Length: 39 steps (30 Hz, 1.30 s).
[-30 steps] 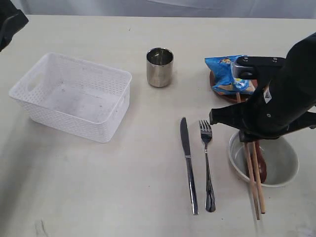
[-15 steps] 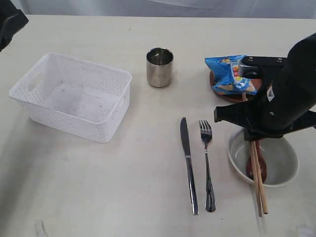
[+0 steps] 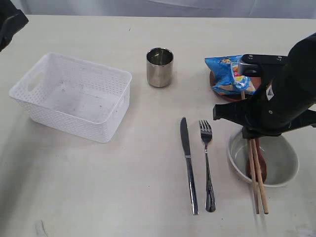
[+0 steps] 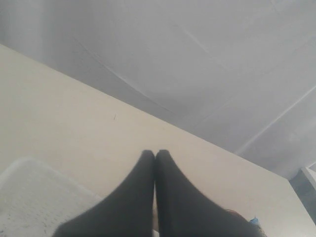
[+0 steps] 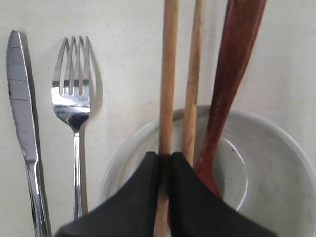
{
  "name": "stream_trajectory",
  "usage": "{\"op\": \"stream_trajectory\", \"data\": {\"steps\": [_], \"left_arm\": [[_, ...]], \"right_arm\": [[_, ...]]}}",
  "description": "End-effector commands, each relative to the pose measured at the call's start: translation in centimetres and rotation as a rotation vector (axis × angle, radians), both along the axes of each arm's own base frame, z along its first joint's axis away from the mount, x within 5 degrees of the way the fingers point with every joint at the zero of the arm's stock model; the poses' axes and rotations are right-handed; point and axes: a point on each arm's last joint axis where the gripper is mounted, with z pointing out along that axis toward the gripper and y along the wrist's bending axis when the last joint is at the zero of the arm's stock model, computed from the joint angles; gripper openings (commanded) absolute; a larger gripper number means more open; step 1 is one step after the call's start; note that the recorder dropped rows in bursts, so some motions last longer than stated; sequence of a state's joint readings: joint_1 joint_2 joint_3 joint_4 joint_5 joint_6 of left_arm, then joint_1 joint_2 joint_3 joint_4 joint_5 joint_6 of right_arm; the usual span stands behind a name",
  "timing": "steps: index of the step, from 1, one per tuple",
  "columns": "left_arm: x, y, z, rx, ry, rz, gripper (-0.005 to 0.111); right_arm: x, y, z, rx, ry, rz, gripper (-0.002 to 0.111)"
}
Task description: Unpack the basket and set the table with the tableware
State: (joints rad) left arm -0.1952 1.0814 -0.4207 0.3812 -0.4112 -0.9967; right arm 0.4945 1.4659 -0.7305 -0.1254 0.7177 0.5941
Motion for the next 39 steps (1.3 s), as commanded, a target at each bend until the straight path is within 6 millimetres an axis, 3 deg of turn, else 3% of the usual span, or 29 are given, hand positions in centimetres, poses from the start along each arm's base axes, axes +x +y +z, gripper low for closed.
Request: {"op": "stream_trajectory", "data": {"steps": [1, 39], "left_arm": [[-0.04, 0.05, -0.13, -0.005, 0.001, 0.001, 0.000], [-0.04, 0.05, -0.13, -0.007, 0.001, 0.001, 0.000]], "right_arm": [[0.19, -0.19, -0.01, -0.012, -0.012, 0.013, 0.000], [0.25, -0.27, -0.05, -0.035, -0.016, 0.067, 0.000]]}}
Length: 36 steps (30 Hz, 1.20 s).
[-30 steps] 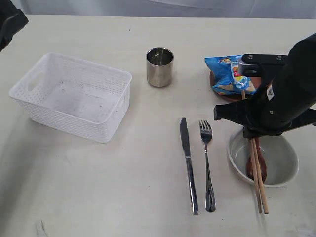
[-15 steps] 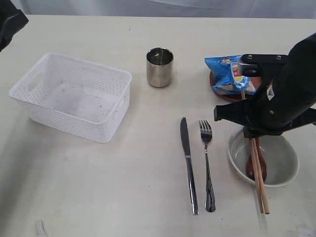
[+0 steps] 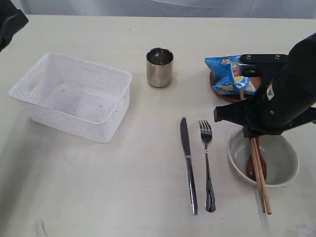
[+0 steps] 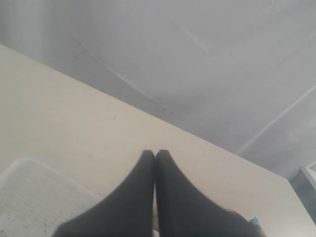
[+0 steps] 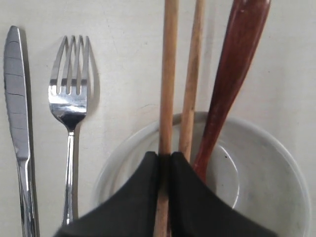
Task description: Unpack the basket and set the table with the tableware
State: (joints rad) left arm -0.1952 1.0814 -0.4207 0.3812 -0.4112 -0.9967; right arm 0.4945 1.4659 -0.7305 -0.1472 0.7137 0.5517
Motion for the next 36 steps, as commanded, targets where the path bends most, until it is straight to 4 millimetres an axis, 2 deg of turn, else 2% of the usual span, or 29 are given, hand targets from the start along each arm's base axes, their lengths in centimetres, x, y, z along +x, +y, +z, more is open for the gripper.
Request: {"op": "stream_trajectory", "data": {"steps": [1, 3, 7, 9, 22, 24, 28, 30, 31, 32, 33, 35, 36], "left_arm": [[0.0, 0.0, -0.1, -0.007, 0.001, 0.001, 0.000], [0.0, 0.0, -0.1, -0.007, 0.001, 0.001, 0.000], [0.0, 0.0, -0.1, -0.007, 0.001, 0.001, 0.000], [0.0, 0.0, -0.1, -0.007, 0.001, 0.001, 0.000], [0.0, 0.0, -0.1, -0.007, 0.001, 0.001, 0.000], [0.0, 0.0, -0.1, -0.007, 0.001, 0.001, 0.000], [-0.1, 0.1, -0.2, 0.002, 0.008, 0.000, 0.000], [-0.1, 0.1, -0.2, 0.002, 0.008, 0.000, 0.000], [-0.1, 0.0, -0.2, 0.001, 0.005, -0.001, 0.000], [-0.1, 0.0, -0.2, 0.001, 0.005, -0.001, 0.000], [-0.1, 0.0, -0.2, 0.001, 0.005, -0.001, 0.000], [-0.1, 0.0, -0.2, 0.001, 0.005, -0.001, 0.000], [-0.1, 0.0, -0.2, 0.001, 0.005, -0.001, 0.000]], "right_arm": [[0.1, -0.2, -0.1, -0.012, -0.004, 0.012, 0.000], [0.1, -0.2, -0.1, -0.012, -0.004, 0.012, 0.005], [0.1, -0.2, -0.1, -0.013, -0.002, 0.012, 0.028], [0.1, -0.2, -0.1, -0.014, 0.000, 0.012, 0.035], [0.1, -0.3, 0.1, -0.027, 0.009, 0.026, 0.036], [0.1, -0.2, 0.8, -0.021, -0.006, 0.026, 0.036], [-0.2, -0.2, 3.8, 0.008, -0.022, 0.041, 0.036], [-2.2, 1.0, 4.2, 0.096, 0.063, 0.143, 0.036], [-4.1, 2.2, 4.1, 0.141, 0.075, 0.212, 0.036], [-5.1, 2.5, 4.1, 0.134, 0.064, 0.226, 0.036], [-6.7, 2.3, 3.8, 0.073, 0.026, 0.215, 0.036], [-8.5, 1.6, 4.2, 0.045, -0.054, 0.191, 0.036], [-8.6, 0.8, 5.0, 0.021, -0.129, 0.141, 0.036]]}}
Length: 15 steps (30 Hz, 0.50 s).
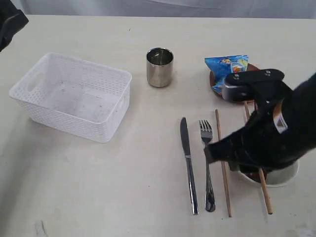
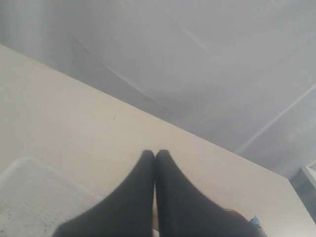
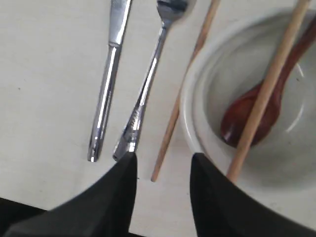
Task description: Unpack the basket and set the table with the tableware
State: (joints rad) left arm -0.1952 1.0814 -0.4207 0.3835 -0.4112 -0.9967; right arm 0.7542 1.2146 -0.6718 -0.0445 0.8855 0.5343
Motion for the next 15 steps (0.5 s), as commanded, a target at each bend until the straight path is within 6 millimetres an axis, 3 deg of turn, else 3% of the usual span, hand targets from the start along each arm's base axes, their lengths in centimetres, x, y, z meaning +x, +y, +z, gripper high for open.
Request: {"op": "stream_trajectory", "data": {"steps": [1, 3, 5, 8, 15], "left_arm": [[-0.1, 0.0, -0.2, -0.001, 0.005, 0.000, 0.000], [-0.1, 0.0, -0.2, -0.009, 0.008, 0.002, 0.000], [-0.1, 0.0, -0.2, -0.016, 0.009, 0.002, 0.000], [-0.1, 0.0, -0.2, -0.016, 0.009, 0.002, 0.000], [-0.1, 0.0, -0.2, -0.010, 0.008, 0.002, 0.000]], "right_arm": [[-0.9, -2.5, 2.0, -0.080, -0.238, -0.136, 0.036], [-0.1, -4.1, 2.1, -0.170, -0.237, -0.199, 0.036], [0.3, -2.9, 0.8, -0.071, -0.101, -0.103, 0.036], [1.6, -2.0, -0.7, -0.038, -0.068, -0.090, 0.036], [4.3, -3.1, -3.8, -0.184, -0.022, -0.136, 0.036]]}}
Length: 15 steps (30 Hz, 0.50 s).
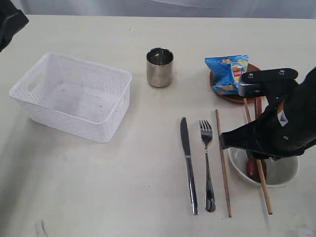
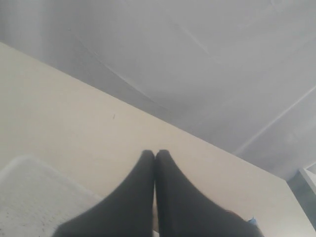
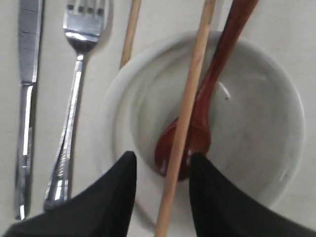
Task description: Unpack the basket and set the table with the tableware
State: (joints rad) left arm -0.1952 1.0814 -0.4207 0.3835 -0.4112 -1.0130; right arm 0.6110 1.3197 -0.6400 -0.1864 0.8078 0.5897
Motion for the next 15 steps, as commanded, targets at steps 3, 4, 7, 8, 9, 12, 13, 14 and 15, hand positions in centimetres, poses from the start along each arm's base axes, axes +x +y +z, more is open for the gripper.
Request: {"op": "stream_trajectory", "data": {"steps": [3, 4, 7, 8, 9, 12, 13, 14, 15], "left_arm": [[-0.06, 0.05, -0.20, 0.006, 0.003, -0.001, 0.000], [-0.06, 0.05, -0.20, 0.006, 0.003, -0.001, 0.000], [-0.06, 0.05, -0.20, 0.006, 0.003, -0.001, 0.000], [-0.06, 0.05, -0.20, 0.006, 0.003, -0.001, 0.000], [-0.06, 0.05, -0.20, 0.006, 0.003, -0.001, 0.000], [-0.06, 0.05, -0.20, 0.006, 0.003, -0.001, 0.000], [-0.06, 0.05, -0.20, 0.006, 0.003, -0.001, 0.000], [-0.06, 0.05, -0.20, 0.006, 0.003, -0.001, 0.000], [-0.06, 0.05, -0.20, 0.006, 0.003, -0.001, 0.000]], "right_arm": [[1.79, -1.05, -1.77, -0.071, 0.011, -0.036, 0.036], [1.86, -1.03, -1.80, -0.067, 0.008, -0.036, 0.036], [2.01, -0.90, -1.78, -0.055, -0.008, -0.025, 0.030], [2.04, -0.91, -1.77, -0.057, -0.011, -0.022, 0.025], [2.04, -0.93, -1.77, -0.060, -0.011, -0.021, 0.018], [2.04, -0.93, -1.77, -0.060, -0.011, -0.021, -0.001], [2.05, -0.94, -1.77, -0.061, -0.012, -0.019, 0.000], [2.05, -0.95, -1.77, -0.062, -0.012, -0.019, 0.000], [2.07, -0.97, -1.76, -0.065, -0.015, -0.015, 0.000]]}}
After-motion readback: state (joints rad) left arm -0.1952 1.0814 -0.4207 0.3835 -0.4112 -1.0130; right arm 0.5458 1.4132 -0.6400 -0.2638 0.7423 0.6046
